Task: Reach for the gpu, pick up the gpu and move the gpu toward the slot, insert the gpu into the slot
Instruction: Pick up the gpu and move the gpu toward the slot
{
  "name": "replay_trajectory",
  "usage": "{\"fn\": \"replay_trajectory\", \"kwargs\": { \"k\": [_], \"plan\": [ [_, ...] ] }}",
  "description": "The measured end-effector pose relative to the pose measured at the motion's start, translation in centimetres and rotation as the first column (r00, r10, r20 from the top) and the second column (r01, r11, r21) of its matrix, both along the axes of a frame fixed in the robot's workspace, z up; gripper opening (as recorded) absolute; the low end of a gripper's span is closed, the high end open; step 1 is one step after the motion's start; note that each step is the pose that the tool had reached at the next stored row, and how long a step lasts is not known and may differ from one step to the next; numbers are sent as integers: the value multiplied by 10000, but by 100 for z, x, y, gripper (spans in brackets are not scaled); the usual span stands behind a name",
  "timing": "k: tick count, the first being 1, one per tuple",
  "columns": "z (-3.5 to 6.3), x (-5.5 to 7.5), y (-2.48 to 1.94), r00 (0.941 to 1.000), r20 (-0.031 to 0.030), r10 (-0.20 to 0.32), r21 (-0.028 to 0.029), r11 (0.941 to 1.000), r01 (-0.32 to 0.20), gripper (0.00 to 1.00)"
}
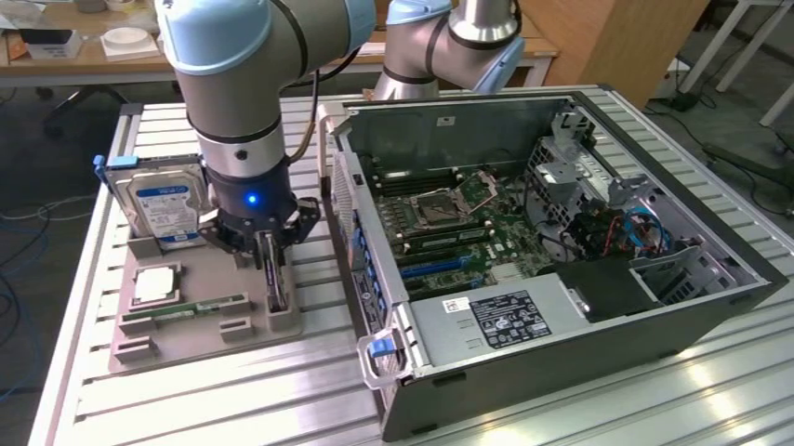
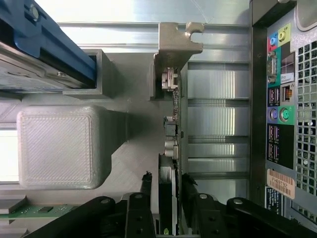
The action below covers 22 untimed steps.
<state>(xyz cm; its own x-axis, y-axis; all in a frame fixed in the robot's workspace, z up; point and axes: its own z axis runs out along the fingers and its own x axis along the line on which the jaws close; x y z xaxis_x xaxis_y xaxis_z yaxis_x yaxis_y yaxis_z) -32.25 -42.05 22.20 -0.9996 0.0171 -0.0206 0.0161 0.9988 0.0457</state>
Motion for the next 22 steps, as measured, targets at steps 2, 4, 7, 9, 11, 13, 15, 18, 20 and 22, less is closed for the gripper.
{"fn": "replay_trajectory", "kwargs": {
  "k": [2, 4, 7, 9, 11, 13, 15, 18, 20, 22],
  "plan": [
    [0, 0, 0, 10000, 0, 0, 0, 10000, 0, 33],
    [0, 0, 0, 10000, 0, 0, 0, 10000, 0, 33],
    [-1, 1, 0, 10000, 1, 0, 1, 10000, 0, 33],
    [-2, 2, 0, 10000, 1, 0, 1, 10000, 0, 33],
    [-1, 2, 0, 10000, 1, 0, 0, 10000, 0, 27],
    [-1, 2, 0, 10000, 0, 0, 0, 10000, 0, 27],
    [-1, 2, 0, 10000, 0, 0, 0, 10000, 0, 27],
    [-2, 2, 0, 10000, 1, -1, 1, 10000, 1, 27],
    [-2, 2, 0, 10000, 0, -1, 0, 10000, 1, 27],
    [-2, 2, 0, 10000, 0, 0, 1, 10000, 0, 27]
  ]
}}
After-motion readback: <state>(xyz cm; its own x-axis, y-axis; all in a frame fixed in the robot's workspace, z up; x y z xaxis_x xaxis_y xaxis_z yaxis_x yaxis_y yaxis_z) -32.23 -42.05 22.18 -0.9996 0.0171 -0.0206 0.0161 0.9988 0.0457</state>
